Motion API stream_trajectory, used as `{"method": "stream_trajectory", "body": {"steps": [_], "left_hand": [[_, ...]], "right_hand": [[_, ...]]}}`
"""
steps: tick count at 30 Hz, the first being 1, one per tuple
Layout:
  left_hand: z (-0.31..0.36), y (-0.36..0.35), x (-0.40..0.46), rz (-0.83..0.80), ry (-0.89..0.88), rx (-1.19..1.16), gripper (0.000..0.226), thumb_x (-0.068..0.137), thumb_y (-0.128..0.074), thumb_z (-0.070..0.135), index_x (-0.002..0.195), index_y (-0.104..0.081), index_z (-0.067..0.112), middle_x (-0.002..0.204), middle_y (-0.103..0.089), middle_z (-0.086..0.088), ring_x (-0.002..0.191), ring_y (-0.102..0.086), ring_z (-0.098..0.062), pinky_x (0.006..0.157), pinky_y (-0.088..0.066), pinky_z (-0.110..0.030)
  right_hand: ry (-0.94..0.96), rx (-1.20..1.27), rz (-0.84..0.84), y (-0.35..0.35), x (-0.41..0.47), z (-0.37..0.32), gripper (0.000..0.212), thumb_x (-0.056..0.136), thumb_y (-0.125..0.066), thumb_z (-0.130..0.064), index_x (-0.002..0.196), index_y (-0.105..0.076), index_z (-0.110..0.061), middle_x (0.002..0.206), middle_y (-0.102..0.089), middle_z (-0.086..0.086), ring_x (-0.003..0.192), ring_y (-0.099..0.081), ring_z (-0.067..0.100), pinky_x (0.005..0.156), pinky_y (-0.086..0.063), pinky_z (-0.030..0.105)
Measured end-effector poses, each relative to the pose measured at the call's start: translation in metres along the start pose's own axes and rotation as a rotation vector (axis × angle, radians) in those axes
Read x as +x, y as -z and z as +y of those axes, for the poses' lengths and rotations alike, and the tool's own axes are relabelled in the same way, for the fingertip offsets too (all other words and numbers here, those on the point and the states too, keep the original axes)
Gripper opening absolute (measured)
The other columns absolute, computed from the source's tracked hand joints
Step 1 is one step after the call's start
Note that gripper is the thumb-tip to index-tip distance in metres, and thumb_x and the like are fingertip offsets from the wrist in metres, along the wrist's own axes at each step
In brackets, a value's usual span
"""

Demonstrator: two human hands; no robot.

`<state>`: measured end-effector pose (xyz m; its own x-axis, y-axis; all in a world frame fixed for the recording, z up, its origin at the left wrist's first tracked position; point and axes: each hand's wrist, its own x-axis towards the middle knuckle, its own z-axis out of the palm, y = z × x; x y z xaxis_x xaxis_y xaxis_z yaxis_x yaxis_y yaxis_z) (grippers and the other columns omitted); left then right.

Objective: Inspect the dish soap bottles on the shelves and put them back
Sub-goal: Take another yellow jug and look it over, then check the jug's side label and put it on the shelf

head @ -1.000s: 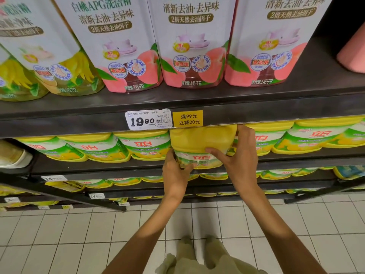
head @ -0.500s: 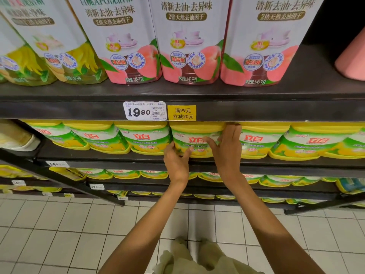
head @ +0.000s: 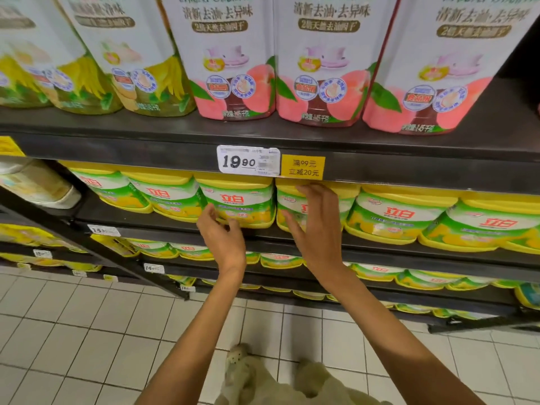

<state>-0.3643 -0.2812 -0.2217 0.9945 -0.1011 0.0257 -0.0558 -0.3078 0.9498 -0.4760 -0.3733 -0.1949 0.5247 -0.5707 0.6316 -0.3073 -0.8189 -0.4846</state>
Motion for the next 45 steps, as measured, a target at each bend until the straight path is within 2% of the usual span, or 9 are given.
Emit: {"method": "stream_trajectory", "body": {"steps": [4, 9, 13, 21, 25, 31, 36, 40, 45], "left_hand": [[-0.004, 0.017, 0.023, -0.179, -0.133, 0.164, 0.065, 0.089, -0.060, 0.004, 0.145, -0.027, -0.002, 0.144, -0.036, -0.016, 0.136, -0.033, -0.026, 0.114, -0.027, -0.032], [-0.015, 0.030, 0.051, -0.450, -0.120, 0.177, 0.081, 0.084, -0.068, 0.005, 0.148, -0.019, 0.004, 0.143, -0.032, -0.012, 0.136, -0.029, -0.022, 0.112, -0.023, -0.025], [-0.023, 0.040, 0.067, -0.507, -0.125, 0.106, 0.072, 0.084, -0.069, 0.004, 0.144, -0.030, 0.008, 0.132, -0.038, -0.009, 0.128, -0.039, -0.024, 0.110, -0.036, -0.043], [-0.034, 0.060, 0.074, -0.562, -0.196, -0.001, 0.069, 0.079, -0.073, 0.038, 0.137, -0.043, 0.015, 0.120, -0.045, -0.006, 0.114, -0.049, -0.022, 0.096, -0.048, -0.041], [-0.042, 0.073, 0.080, -0.677, -0.232, 0.109, 0.085, 0.071, -0.078, 0.042, 0.142, -0.036, 0.019, 0.116, -0.041, 0.001, 0.114, -0.049, -0.020, 0.095, -0.048, -0.035], [-0.046, 0.078, 0.086, -0.657, -0.301, 0.084, 0.080, 0.066, -0.086, 0.026, 0.132, -0.045, 0.007, 0.121, -0.039, -0.006, 0.112, -0.036, -0.008, 0.099, -0.037, -0.018], [-0.051, 0.102, 0.075, -0.619, -0.388, -0.087, 0.073, 0.062, -0.087, 0.036, 0.123, -0.050, 0.024, 0.121, -0.038, -0.001, 0.113, -0.040, -0.005, 0.098, -0.042, -0.017], [-0.047, 0.126, 0.064, -0.839, -0.118, -0.266, 0.090, 0.050, -0.075, 0.073, 0.125, -0.040, 0.040, 0.126, -0.055, 0.007, 0.113, -0.056, -0.001, 0.086, -0.051, -0.017], [-0.039, 0.130, 0.051, -0.759, 0.137, -0.351, 0.058, 0.057, -0.074, 0.055, 0.108, -0.061, 0.029, 0.099, -0.074, 0.005, 0.096, -0.070, -0.017, 0.078, -0.057, -0.030]], "right_hand": [[0.096, -0.294, -0.109, -0.028, 0.024, -0.033, 0.076, 0.070, -0.083, -0.043, 0.123, -0.055, 0.004, 0.113, -0.067, 0.025, 0.103, -0.065, 0.037, 0.088, -0.052, 0.043], [-0.031, -0.438, -0.133, -0.050, 0.043, -0.060, 0.065, 0.064, -0.087, -0.046, 0.093, -0.070, 0.010, 0.093, -0.071, 0.027, 0.080, -0.071, 0.040, 0.066, -0.056, 0.038], [-0.187, -0.295, -0.168, -0.061, 0.044, -0.072, 0.067, 0.085, -0.070, -0.042, 0.128, -0.056, 0.008, 0.132, -0.056, 0.030, 0.120, -0.055, 0.047, 0.093, -0.041, 0.046], [-0.401, 0.289, -0.012, -0.054, 0.031, -0.076, 0.067, 0.083, -0.075, -0.024, 0.139, -0.044, -0.004, 0.145, -0.041, 0.016, 0.138, -0.034, 0.031, 0.114, -0.027, 0.033], [-0.549, 0.551, -0.082, -0.049, 0.013, -0.068, 0.050, 0.076, -0.081, -0.019, 0.115, -0.051, -0.031, 0.117, -0.058, -0.007, 0.113, -0.054, 0.015, 0.100, -0.047, 0.042], [-0.423, 0.557, -0.038, -0.049, 0.006, -0.073, 0.042, 0.073, -0.078, -0.002, 0.107, -0.056, -0.014, 0.117, -0.062, 0.004, 0.113, -0.057, 0.009, 0.099, -0.045, 0.027], [-0.573, 0.617, -0.012, -0.033, 0.012, -0.086, 0.022, 0.071, -0.075, -0.019, 0.090, -0.064, -0.022, 0.086, -0.069, -0.012, 0.079, -0.061, -0.003, 0.069, -0.048, 0.014], [-0.666, 0.709, -0.072, -0.024, 0.005, -0.096, 0.020, 0.068, -0.081, -0.031, 0.083, -0.068, -0.024, 0.073, -0.071, -0.011, 0.071, -0.065, 0.002, 0.063, -0.053, 0.019], [-0.862, 0.746, -0.123, -0.028, 0.001, -0.096, 0.062, 0.085, -0.061, -0.059, 0.102, -0.065, 0.001, 0.114, -0.056, 0.035, 0.100, -0.063, 0.037, 0.089, -0.051, 0.045]]}}
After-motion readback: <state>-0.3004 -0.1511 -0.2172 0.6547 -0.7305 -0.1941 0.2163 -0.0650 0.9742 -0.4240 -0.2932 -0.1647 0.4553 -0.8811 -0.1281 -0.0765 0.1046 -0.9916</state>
